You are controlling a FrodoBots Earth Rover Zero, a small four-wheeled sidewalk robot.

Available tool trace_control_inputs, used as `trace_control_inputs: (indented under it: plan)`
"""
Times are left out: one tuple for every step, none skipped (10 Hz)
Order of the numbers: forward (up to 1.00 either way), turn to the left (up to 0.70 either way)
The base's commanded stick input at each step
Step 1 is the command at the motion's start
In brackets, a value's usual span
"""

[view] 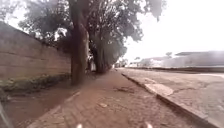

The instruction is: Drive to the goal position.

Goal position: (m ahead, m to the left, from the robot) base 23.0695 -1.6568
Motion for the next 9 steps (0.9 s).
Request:
trace_control_inputs:
  plan:
    - [0.50, 0.00]
    - [0.50, 0.00]
    - [0.50, 0.00]
    - [0.50, 0.00]
    - [0.50, 0.00]
    - [0.50, 0.00]
    - [0.50, 0.00]
    - [0.50, 0.00]
    - [0.50, 0.00]
